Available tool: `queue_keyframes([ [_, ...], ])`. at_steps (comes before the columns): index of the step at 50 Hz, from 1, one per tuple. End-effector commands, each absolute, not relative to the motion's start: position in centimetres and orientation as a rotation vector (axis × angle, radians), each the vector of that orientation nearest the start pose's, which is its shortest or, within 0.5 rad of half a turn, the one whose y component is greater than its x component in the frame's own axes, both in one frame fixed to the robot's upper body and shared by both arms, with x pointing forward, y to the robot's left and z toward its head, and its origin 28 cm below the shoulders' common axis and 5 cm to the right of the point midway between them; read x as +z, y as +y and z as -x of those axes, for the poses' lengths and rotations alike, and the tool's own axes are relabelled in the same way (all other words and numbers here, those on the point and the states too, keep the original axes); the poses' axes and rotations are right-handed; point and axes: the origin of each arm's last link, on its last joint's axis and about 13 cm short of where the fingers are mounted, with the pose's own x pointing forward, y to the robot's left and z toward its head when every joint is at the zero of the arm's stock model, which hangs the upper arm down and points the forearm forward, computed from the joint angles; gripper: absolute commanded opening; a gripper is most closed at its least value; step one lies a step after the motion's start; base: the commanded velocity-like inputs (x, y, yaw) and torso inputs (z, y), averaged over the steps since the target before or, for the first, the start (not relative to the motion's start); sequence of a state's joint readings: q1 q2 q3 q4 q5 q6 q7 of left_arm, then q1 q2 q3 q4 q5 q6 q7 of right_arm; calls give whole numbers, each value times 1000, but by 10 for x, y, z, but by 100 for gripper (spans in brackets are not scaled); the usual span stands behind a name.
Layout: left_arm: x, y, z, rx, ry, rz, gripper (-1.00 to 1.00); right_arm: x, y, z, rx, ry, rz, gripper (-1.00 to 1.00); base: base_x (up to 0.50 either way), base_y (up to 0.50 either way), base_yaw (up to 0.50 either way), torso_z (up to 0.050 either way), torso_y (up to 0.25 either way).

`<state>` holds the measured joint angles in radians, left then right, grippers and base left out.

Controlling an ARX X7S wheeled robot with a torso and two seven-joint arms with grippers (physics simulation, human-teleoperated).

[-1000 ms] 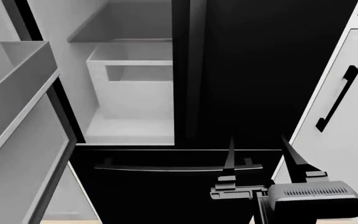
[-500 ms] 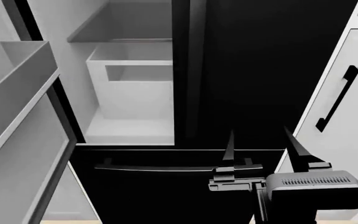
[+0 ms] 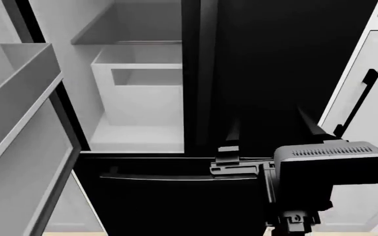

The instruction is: Open the fridge doors

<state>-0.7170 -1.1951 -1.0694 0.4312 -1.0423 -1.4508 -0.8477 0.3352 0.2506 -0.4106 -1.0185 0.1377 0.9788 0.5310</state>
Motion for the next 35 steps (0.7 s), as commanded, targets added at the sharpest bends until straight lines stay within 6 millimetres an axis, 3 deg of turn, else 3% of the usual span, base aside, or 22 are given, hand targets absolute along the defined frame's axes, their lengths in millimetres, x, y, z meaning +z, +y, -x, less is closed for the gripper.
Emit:
queue_keyframes([
  [1, 361, 445, -87, 1196, -408, 104, 100, 202, -55, -187, -13, -332, 163, 100, 0, 0, 0, 0, 0],
  [35, 354, 448, -85, 1204, -396, 111, 100, 246, -21, -233, 47, -326, 185, 100, 0, 0, 0, 0, 0],
])
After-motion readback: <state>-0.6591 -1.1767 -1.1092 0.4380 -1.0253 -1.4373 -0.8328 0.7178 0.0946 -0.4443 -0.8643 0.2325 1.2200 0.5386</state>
